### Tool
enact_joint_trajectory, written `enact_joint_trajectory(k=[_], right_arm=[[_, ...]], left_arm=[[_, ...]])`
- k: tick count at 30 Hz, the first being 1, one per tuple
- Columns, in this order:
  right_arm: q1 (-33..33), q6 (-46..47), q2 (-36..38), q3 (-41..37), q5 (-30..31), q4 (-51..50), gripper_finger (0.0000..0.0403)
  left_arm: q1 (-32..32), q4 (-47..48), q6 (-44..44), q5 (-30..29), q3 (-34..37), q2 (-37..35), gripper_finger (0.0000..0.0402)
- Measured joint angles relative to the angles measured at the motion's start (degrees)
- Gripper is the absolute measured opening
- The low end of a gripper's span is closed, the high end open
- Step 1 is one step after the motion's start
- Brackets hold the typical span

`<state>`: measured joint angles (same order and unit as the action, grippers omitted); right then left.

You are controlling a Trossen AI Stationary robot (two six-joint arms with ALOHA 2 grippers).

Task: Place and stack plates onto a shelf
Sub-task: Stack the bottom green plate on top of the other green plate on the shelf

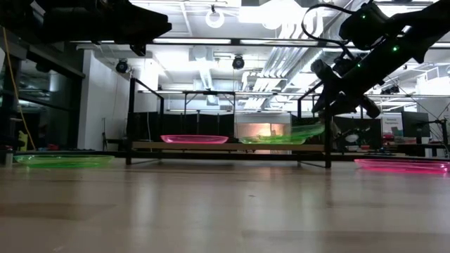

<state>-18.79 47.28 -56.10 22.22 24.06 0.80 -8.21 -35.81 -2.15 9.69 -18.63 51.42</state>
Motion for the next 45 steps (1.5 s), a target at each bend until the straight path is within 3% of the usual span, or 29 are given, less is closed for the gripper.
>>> enact_joint_trajectory(k=[15, 28, 31, 34, 38, 41, 45], right_arm=[[0.02, -6.8, 1.59, 0.07, -1.52, -2.42, 0.0114], [0.19, -9.37, 13.12, 0.09, -0.37, -17.51, 0.0114], [1.63, -12.01, 15.85, 0.09, -2.22, -18.32, 0.0103], [4.58, -13.32, 18.04, 0.73, -3.11, -18.37, 0.0066], [9.57, -17.65, 18.83, 5.9, 1.4, -20.14, 0.0008], [12.5, -20.15, 16.03, 12.71, 6.3, -22.76, 0.0008], [14.52, -24.09, 6.21, 23.77, 6.12, -25.81, 0.0003]], left_arm=[[0.0, 0.48, 0.0, 0.01, 0.02, 0.0, 0.0105], [0.0, 0.48, -0.02, 0.0, 0.02, 0.0, 0.0105], [0.0, 0.46, -0.5, -0.01, 0.02, 0.0, 0.0105], [0.0, 0.46, -0.48, -0.01, 0.02, 0.0, 0.0105], [0.0, 0.44, -0.48, -0.01, 0.02, 0.0, 0.0105], [0.0, 0.41, -0.46, -0.01, 0.02, 0.0, 0.0105], [0.0, 0.21, -0.03, -0.01, 0.02, 0.0, 0.0105]])
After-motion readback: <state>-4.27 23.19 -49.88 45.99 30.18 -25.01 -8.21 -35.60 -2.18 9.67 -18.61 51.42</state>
